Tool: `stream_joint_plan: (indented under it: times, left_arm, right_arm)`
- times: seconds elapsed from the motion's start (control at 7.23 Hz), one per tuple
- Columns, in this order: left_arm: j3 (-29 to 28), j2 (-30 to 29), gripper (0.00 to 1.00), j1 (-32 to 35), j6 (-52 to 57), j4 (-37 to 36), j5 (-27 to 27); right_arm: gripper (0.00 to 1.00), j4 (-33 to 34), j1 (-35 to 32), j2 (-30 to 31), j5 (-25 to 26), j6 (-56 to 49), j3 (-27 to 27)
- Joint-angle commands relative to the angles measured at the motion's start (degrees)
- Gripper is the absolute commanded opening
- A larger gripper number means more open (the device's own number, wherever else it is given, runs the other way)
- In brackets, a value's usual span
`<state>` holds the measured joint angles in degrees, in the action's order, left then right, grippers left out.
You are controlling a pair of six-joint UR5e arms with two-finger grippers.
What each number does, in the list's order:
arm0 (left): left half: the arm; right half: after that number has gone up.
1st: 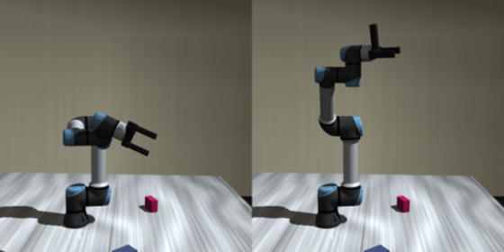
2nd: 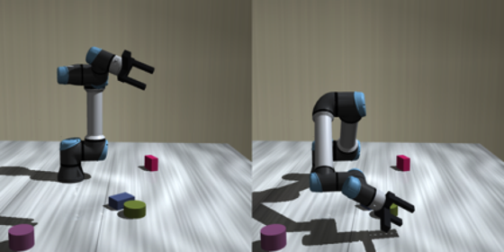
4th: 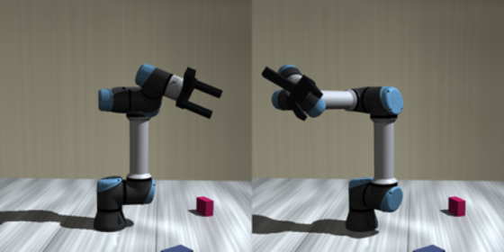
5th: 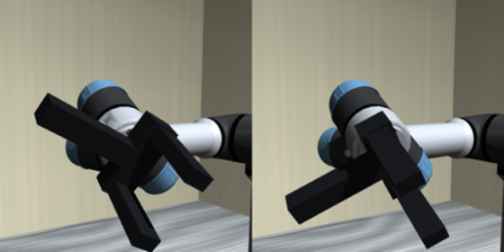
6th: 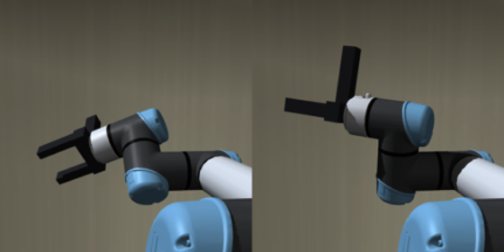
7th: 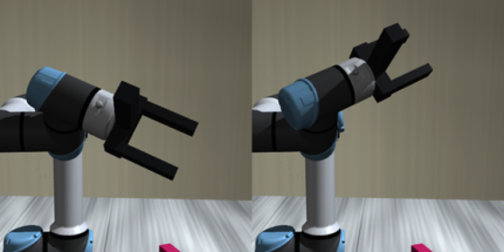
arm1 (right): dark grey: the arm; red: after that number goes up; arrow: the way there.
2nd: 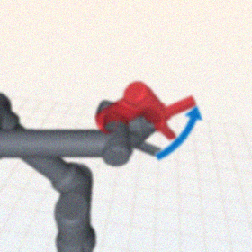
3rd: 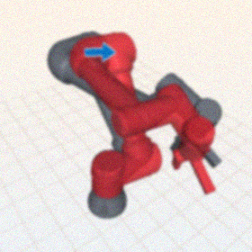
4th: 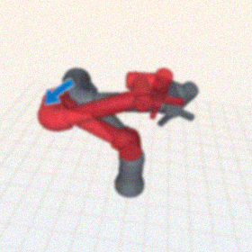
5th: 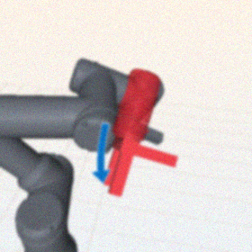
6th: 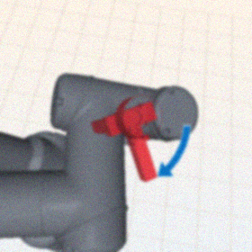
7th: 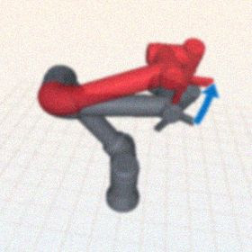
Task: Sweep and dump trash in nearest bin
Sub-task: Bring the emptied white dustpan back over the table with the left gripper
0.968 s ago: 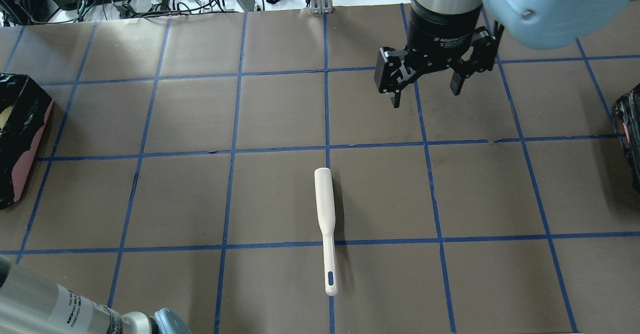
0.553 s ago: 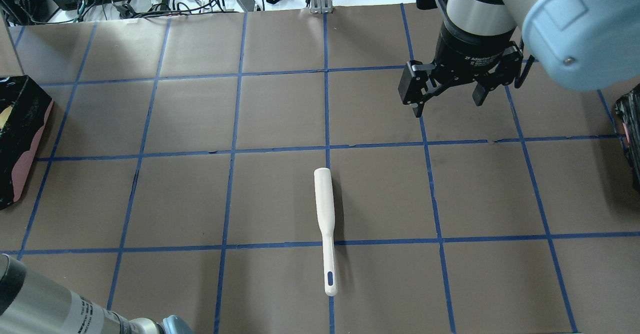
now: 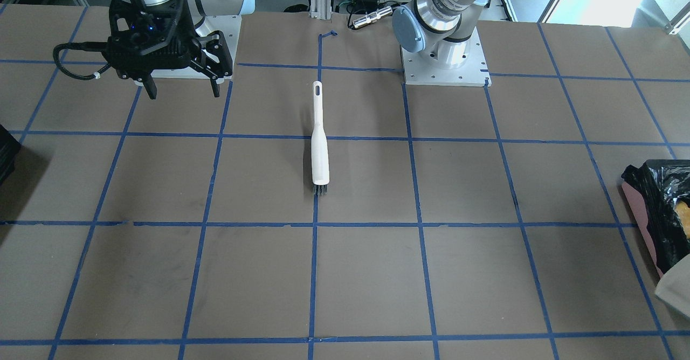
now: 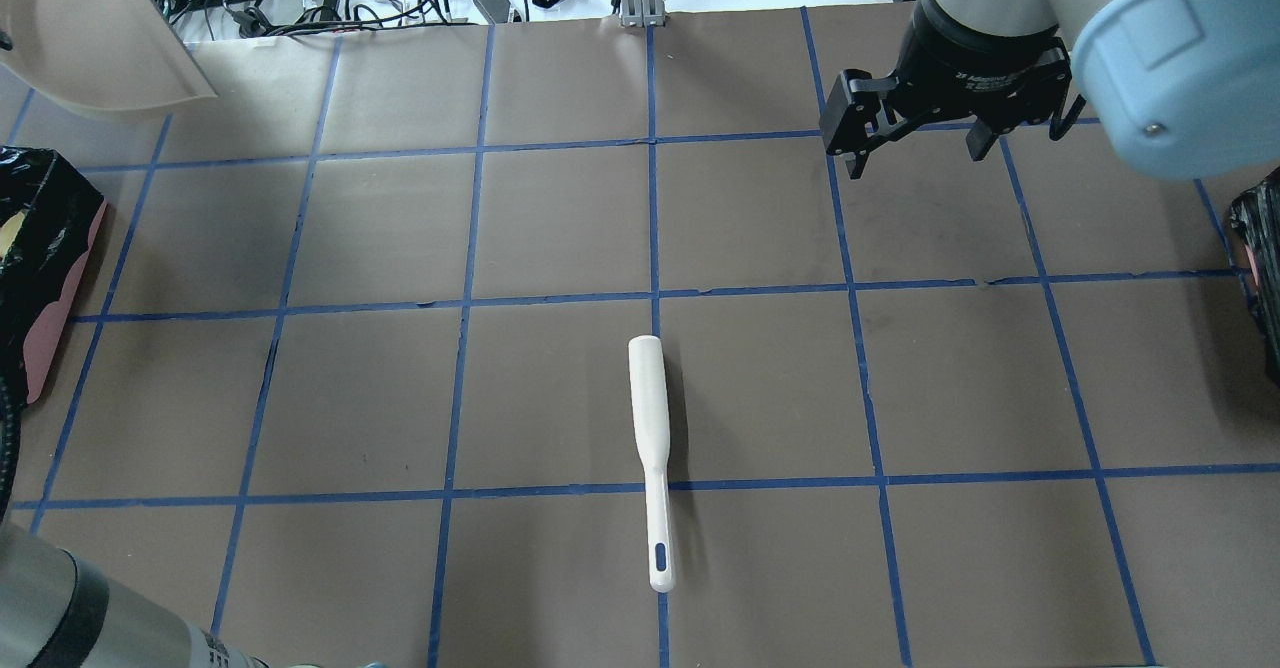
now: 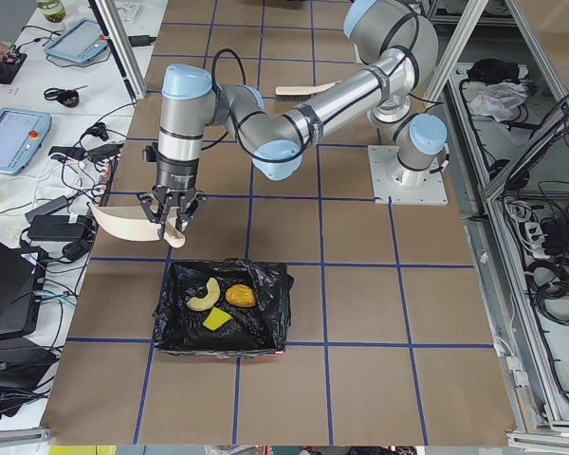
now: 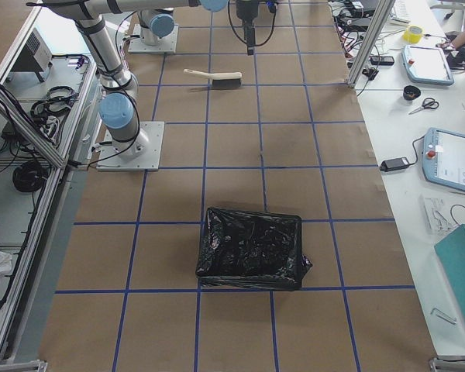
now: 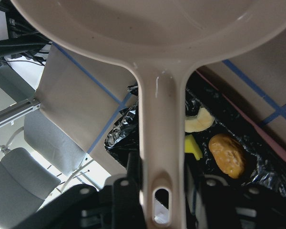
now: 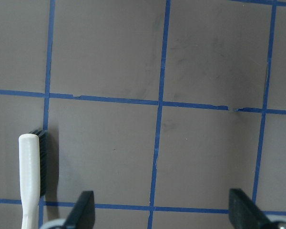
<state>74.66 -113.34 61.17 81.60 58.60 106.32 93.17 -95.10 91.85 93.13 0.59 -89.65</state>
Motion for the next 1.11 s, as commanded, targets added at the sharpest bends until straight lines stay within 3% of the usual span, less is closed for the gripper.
stream_joint_plan:
  times: [0.0, 0.41, 0.83, 0.97]
  left_arm:
    - [5.66, 3.02, 0.00, 4.73, -11.86, 0.63, 0.20]
    - [7.96, 6.19, 0.00, 9.90, -29.68, 8.51, -0.33]
    - [7.96, 7.25, 0.00, 21.75, -53.93, 17.23, -0.68]
    - [7.87, 6.90, 0.00, 24.66, -61.49, 18.81, -5.03]
  right_arm:
    - [1.00, 0.17, 0.97, 0.17, 0.04, 1.67, -0.08]
    - [1.00, -0.01, 0.97, 0.26, 0.04, 3.63, -0.09]
    - [1.00, -0.27, 0.88, 0.17, 0.04, 3.54, -0.17]
    - [1.00, -0.36, 0.97, 0.17, 0.04, 3.54, -0.17]
